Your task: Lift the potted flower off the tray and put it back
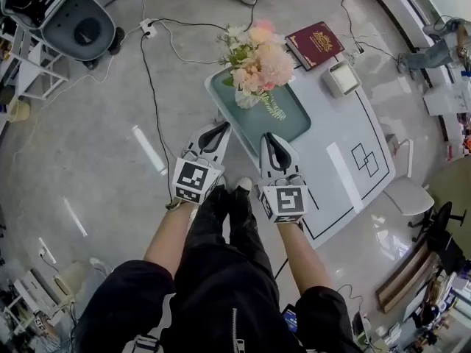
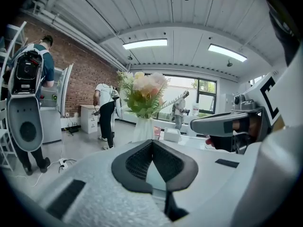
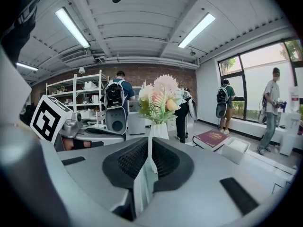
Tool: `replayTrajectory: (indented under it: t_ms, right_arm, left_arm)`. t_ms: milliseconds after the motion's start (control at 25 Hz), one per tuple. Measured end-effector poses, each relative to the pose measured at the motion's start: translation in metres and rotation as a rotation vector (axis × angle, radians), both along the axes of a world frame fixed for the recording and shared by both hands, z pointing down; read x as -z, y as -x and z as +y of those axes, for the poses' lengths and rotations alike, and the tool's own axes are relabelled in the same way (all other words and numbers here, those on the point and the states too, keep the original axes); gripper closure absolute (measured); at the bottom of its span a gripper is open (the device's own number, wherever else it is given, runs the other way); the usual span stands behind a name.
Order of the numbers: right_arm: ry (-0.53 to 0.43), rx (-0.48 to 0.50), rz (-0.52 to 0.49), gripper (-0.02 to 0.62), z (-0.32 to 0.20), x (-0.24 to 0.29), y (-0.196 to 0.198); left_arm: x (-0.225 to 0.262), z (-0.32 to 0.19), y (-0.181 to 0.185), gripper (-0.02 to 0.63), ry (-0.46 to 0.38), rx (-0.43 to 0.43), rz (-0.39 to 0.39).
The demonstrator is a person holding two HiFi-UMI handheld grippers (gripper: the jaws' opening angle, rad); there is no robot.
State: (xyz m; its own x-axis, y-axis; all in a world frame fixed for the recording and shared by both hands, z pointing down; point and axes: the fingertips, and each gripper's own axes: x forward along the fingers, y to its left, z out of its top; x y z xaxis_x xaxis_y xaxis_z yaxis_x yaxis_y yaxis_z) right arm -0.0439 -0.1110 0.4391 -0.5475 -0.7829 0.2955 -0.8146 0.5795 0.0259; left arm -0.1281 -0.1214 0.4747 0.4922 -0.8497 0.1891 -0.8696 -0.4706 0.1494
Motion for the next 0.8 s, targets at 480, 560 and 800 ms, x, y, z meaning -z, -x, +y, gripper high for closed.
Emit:
replayTrajectory:
  t_ms: [480,560,800]
  right_arm:
    - [-0.044,0.001,-0.053,0.244,-0.080,-0.075,0.021]
    - [-0.060,-0.017,-0.061,0.222,-0.089,-0.081,0.026]
    - [-0.074,-0.041,-0.075,0.209,-0.118,-0.102,0.044]
  left_arm:
    - [-0.023,-0.036,0.020,0.601,-0.046,0.082,0.015]
    - [-0.027,-0.032,0.028,0.601,-0.044,0.102,0.016]
    - [-0.037,-0.022,0.052,0.601,-0.035,0.160,0.014]
